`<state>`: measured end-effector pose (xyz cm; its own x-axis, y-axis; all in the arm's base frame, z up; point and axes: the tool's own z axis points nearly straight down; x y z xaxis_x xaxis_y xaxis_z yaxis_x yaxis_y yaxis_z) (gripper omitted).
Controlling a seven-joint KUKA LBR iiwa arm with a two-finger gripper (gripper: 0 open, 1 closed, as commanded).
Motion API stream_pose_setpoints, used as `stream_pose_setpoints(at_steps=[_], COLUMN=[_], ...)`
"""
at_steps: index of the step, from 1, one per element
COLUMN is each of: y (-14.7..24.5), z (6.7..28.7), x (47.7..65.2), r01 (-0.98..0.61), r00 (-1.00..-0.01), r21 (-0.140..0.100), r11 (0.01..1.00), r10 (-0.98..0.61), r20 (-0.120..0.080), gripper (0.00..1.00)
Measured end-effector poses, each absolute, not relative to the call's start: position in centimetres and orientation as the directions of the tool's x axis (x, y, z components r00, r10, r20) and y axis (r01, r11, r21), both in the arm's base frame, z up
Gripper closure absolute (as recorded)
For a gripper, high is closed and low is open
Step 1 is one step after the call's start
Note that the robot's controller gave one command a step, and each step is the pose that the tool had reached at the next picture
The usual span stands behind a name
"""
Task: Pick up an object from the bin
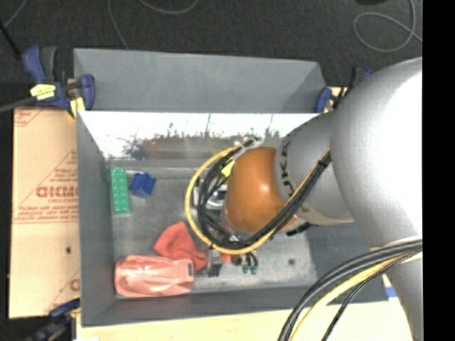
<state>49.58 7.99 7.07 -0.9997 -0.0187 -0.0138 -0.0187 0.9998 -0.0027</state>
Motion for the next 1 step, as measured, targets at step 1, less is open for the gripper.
stream_pose_setpoints(at_steps=[1], y=[7.85], z=[11.27], x=[49.45], r01=[-0.014], r00=[-1.0], r21=[-0.003], r11=[1.0], r10=[-0.014], r20=[-0.006], gripper=[1.0])
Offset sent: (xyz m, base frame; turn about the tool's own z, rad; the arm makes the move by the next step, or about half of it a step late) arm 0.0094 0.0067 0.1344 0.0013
